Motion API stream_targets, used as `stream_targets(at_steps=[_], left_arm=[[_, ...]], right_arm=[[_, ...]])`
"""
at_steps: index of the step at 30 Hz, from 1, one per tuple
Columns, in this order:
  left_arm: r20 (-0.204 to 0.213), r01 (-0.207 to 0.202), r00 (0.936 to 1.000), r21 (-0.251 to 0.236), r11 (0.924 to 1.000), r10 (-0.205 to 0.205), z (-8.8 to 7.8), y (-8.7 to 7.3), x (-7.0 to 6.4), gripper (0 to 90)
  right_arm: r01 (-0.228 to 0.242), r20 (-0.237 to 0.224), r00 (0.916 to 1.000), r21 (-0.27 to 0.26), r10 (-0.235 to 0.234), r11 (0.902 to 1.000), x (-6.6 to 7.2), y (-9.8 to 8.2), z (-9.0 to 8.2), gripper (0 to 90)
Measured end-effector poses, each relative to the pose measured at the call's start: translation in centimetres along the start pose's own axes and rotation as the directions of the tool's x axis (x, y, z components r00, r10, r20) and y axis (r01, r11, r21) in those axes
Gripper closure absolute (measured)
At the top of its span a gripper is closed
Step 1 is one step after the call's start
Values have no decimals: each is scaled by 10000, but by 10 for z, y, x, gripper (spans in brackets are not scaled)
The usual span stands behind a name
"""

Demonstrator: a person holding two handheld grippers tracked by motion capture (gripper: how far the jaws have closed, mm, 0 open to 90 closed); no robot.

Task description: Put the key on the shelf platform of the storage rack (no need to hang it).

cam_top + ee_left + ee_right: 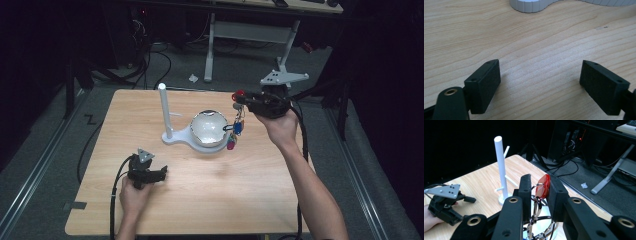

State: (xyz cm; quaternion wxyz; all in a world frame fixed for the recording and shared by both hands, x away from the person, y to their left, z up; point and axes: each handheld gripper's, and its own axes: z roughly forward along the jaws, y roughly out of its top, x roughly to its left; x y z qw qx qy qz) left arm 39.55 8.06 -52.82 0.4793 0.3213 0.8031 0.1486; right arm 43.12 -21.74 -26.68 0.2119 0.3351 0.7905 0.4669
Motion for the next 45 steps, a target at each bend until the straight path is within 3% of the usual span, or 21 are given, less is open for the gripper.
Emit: stream_targets(at_steps=[13, 21, 23, 24, 33, 39, 41, 45], left_arm=[[16, -11, 10000, 27, 10000, 11, 0, 0, 0, 174], [10, 7, 10000, 44, 10000, -7, 0, 0, 0, 174], [82, -177, 9998, 15, 9998, 177, 0, 0, 1, 173], [-20, 138, 9999, 76, 9999, -138, -1, -1, -1, 173], [64, -148, 9999, 21, 9999, 148, 0, 0, 1, 173], [-27, 54, 10000, 20, 10000, -54, 0, 0, 0, 173], [44, -128, 9999, 0, 9999, 128, 0, 0, 1, 173], [12, -44, 10000, 16, 10000, 44, 0, 0, 0, 173]], right_arm=[[-190, -26, 9998, 143, 191, 9997, 0, 23, 28, 757], [-273, 2, 9996, 311, 273, 9991, -2, 28, 45, 757], [-361, -5, 9993, 388, 361, 9986, -2, 27, 52, 756], [-365, -26, 9993, 402, 366, 9985, -2, 26, 54, 755], [-552, -64, 9984, 756, 558, 9956, -3, 16, 75, 756], [-691, -231, 9971, 1086, 720, 9917, -2, 2, 91, 755], [-686, -263, 9971, 1129, 720, 9912, -2, 0, 93, 755], [-752, -292, 9964, 1281, 795, 9889, 0, -8, 99, 754]])
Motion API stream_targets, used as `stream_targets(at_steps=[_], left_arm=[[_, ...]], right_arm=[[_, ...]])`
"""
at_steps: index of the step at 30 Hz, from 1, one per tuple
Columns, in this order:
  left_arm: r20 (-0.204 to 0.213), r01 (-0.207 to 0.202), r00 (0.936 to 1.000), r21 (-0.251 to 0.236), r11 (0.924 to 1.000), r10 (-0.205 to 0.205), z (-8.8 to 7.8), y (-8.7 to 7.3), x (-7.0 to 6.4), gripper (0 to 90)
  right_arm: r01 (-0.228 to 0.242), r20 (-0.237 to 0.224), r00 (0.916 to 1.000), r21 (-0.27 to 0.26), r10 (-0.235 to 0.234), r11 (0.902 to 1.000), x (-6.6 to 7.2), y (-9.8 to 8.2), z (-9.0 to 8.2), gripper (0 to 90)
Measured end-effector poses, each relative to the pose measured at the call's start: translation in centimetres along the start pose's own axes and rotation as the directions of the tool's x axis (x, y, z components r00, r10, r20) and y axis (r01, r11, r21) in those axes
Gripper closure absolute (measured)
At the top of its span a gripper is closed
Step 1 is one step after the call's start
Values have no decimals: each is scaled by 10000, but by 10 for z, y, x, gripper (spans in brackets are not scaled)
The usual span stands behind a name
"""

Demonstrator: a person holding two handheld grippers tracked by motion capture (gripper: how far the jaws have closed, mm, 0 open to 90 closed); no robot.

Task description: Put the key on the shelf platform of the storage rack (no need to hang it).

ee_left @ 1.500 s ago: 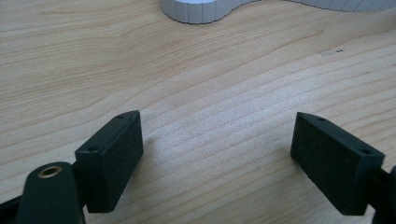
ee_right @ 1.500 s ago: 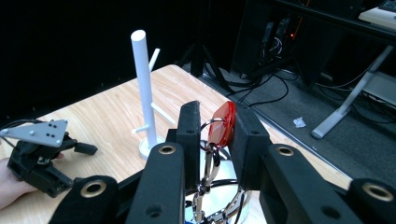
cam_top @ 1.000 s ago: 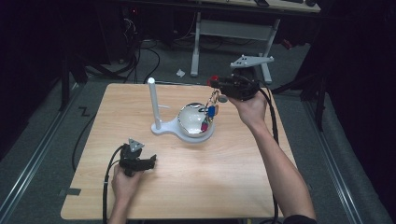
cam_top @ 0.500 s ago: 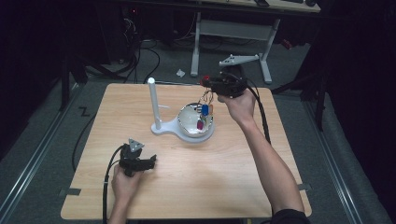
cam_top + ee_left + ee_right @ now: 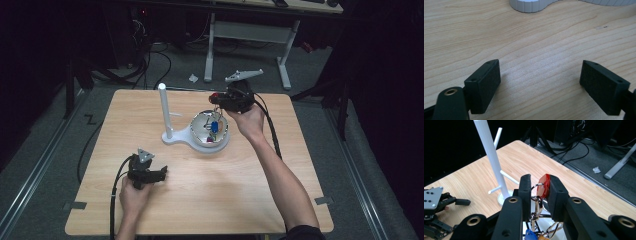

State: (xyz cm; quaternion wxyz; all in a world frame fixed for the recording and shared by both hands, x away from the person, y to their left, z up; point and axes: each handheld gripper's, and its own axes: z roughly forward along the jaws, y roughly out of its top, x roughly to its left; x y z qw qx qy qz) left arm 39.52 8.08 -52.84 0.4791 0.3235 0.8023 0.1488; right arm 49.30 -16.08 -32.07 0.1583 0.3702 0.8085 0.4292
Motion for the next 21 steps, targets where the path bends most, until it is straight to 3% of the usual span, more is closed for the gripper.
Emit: stream_targets(at_steps=[5, 9, 15, 17, 21], left_arm=[[75, -115, 9999, -5, 9999, 115, 0, 0, 1, 173], [-62, 171, 9998, 30, 9998, -170, 0, 0, -1, 174], [-45, 204, 9998, 26, 9998, -204, 0, 0, -1, 173], [46, 33, 10000, -3, 10000, -33, 0, 0, 0, 173], [-52, 153, 9999, 24, 9999, -153, 0, 0, -1, 173]], right_arm=[[-4, -76, 10000, 56, 5, 10000, 1, -4, 4, 754], [1, -186, 9998, 272, 4, 9996, 2, -9, 12, 754], [58, -220, 9997, 549, -46, 9985, 4, -18, 21, 753], [57, -244, 9997, 650, -41, 9979, 4, -20, 24, 753], [-16, -292, 9996, 760, 39, 9971, 3, -24, 28, 753]])
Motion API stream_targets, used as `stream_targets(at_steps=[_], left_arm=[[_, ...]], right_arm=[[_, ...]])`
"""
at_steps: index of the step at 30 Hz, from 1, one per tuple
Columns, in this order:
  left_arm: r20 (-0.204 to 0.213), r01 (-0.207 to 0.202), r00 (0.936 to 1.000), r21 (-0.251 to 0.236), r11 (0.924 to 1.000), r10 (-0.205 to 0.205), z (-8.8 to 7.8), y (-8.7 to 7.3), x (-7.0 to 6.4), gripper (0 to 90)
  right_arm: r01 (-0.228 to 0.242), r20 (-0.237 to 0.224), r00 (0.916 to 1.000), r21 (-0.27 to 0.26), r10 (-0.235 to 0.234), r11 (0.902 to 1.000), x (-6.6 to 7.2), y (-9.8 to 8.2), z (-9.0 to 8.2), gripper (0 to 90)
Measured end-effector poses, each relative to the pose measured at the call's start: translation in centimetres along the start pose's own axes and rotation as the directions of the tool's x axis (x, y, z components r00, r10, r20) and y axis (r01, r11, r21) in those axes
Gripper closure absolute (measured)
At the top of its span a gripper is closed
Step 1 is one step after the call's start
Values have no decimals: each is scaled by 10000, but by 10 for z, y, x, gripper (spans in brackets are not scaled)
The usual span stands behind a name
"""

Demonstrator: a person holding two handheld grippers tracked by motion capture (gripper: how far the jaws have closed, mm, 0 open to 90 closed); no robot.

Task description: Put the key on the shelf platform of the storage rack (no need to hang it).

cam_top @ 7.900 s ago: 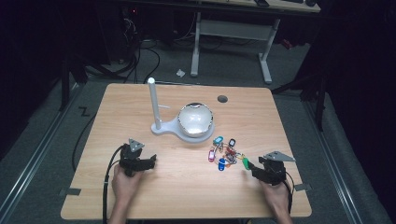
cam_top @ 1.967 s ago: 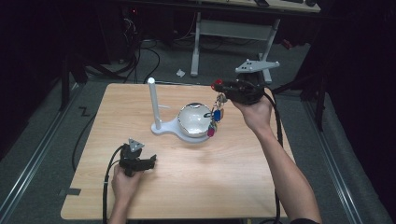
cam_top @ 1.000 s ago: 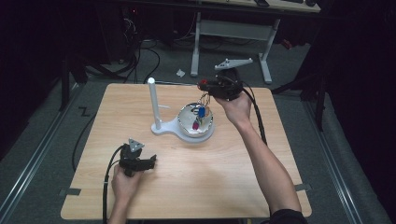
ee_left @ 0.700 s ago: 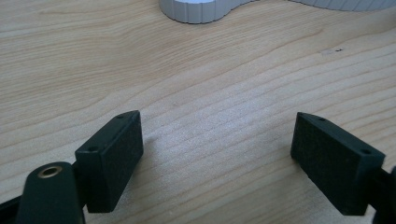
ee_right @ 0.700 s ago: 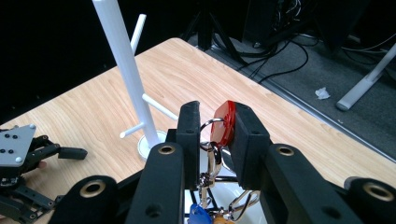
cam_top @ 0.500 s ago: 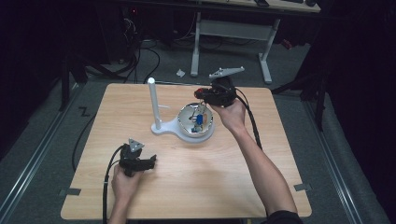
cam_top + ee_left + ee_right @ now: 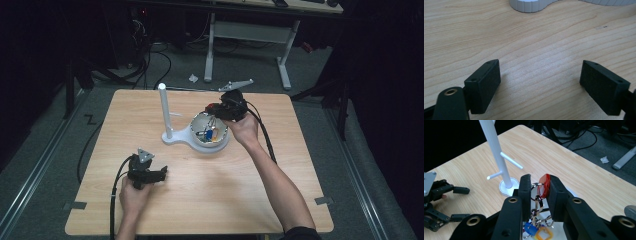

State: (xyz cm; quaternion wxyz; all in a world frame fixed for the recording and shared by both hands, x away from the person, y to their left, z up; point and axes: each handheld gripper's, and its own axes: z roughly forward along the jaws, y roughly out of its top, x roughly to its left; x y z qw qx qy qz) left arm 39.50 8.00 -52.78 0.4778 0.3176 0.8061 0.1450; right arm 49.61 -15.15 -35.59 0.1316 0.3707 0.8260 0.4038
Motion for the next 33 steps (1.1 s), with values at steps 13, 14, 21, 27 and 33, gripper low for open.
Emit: stream_targets(at_steps=[13, 14, 21, 27, 33], left_arm=[[92, -195, 9998, -27, 9998, 196, 0, 0, 1, 173], [142, -289, 9995, -41, 9996, 289, 0, 0, 2, 173], [95, -153, 9998, -5, 9999, 153, 0, 0, 1, 173], [113, -170, 9998, -6, 9999, 170, 0, 0, 1, 173], [137, -230, 9996, -9, 9997, 230, 0, 0, 1, 173]], right_arm=[[-208, -50, 9998, 435, 211, 9988, -4, -20, 10, 752], [-229, -55, 9997, 448, 232, 9987, -5, -21, 11, 752], [-260, -74, 9996, 634, 265, 9976, -7, -31, 16, 752], [-401, -25, 9992, 890, 405, 9952, -9, -40, 22, 752], [-446, 110, 9990, 1256, 436, 9911, -11, -45, 32, 752]])
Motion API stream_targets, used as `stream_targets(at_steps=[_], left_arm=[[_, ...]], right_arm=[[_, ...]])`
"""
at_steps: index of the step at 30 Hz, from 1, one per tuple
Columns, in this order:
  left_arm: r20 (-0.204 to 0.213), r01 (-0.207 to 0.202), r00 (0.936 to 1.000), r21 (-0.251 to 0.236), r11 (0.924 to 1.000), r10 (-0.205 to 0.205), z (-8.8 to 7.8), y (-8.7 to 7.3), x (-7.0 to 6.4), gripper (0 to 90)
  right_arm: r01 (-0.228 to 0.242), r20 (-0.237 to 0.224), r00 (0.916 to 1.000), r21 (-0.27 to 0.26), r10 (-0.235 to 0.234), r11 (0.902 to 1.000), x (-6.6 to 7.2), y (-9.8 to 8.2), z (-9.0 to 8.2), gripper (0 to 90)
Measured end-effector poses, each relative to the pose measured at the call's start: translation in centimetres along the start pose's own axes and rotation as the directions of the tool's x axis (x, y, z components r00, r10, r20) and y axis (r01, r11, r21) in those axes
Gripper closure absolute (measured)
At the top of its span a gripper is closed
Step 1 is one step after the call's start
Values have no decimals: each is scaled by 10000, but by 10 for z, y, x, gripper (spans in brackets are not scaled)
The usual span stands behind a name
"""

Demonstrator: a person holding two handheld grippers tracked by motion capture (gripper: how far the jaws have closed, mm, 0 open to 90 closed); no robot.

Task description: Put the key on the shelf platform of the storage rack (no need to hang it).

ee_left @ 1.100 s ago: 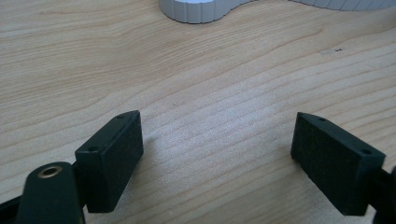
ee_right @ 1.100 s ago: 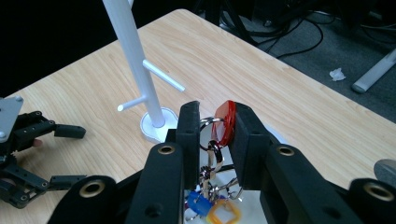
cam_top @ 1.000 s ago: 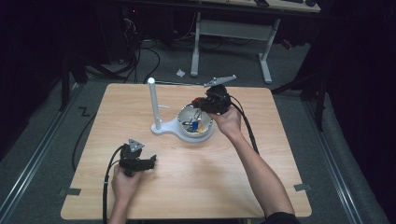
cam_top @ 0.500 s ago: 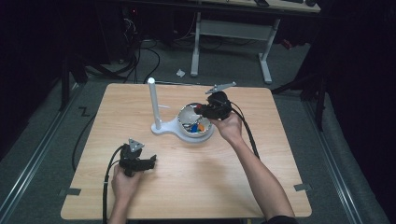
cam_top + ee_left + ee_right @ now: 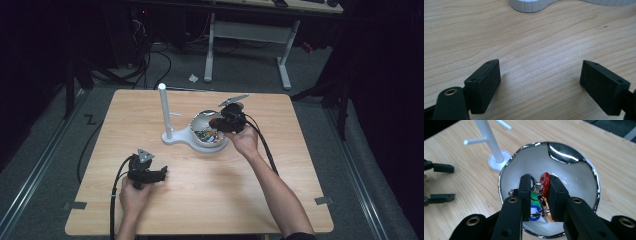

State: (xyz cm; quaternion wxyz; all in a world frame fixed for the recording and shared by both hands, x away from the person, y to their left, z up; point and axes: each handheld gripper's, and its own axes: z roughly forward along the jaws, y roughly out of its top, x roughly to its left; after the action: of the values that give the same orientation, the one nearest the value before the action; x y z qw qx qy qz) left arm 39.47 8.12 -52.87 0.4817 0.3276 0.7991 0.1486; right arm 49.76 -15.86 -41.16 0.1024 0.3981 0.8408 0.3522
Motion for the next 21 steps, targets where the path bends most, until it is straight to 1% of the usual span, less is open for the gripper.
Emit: stream_targets(at_steps=[1, 3, 4, 5, 6, 7, 9, 13, 16, 17, 18, 19, 20, 21], left_arm=[[-56, 151, 9999, 6, 9999, -151, 0, 0, -1, 173], [-52, 139, 9999, 7, 9999, -139, 0, 0, -1, 172], [-46, 133, 9999, 9, 9999, -133, 0, 0, -1, 172], [-51, 139, 9999, 11, 9999, -139, 0, 0, -1, 172], [-47, 126, 9999, 8, 9999, -126, 0, 0, -1, 172], [-50, 136, 9999, 11, 9999, -136, 0, 0, -1, 172], [-50, 136, 9999, 13, 9999, -136, 0, 0, -1, 172], [-50, 84, 10000, -1, 10000, -84, 0, 0, 0, 172], [-59, 77, 10000, -21, 10000, -77, 0, 0, 0, 172], [-8, -42, 10000, -21, 10000, 42, 0, 0, 0, 172], [-11, -43, 10000, -27, 10000, 43, 0, 0, 0, 172], [-8, -7, 10000, -10, 10000, 7, 0, 0, 0, 172], [-12, -3, 10000, -15, 10000, 3, 0, 0, 0, 172], [-11, -5, 10000, -16, 10000, 5, 0, 0, 0, 172]], right_arm=[[-62, 55, 10000, 100, 62, 9999, 0, -1, 2, 752], [-176, 128, 9998, 282, 172, 9994, 1, -3, 6, 752], [-96, 156, 9998, 318, 91, 9994, 1, -3, 8, 752], [-152, 211, 9997, 373, 144, 9992, 2, -3, 9, 752], [-41, 217, 9998, 376, 33, 9993, 1, -4, 10, 751], [-62, 227, 9997, 429, 53, 9991, 2, -4, 11, 751], [50, 260, 9996, 397, -60, 9992, 1, -6, 15, 750], [-284, 215, 9994, 301, 277, 9991, -1, -12, 21, 749], [-359, 233, 9991, 343, 351, 9988, -3, -18, 25, 747], [-379, 252, 9990, 389, 370, 9985, -4, -20, 26, 745], [-308, 250, 9992, 381, 299, 9988, -6, -22, 28, 744], [-469, 282, 9986, 440, 457, 9979, -6, -23, 28, 740], [-480, 260, 9986, 439, 468, 9979, -7, -25, 29, 730], [-594, 212, 9981, 401, 586, 9974, -9, -28, 30, 688]])
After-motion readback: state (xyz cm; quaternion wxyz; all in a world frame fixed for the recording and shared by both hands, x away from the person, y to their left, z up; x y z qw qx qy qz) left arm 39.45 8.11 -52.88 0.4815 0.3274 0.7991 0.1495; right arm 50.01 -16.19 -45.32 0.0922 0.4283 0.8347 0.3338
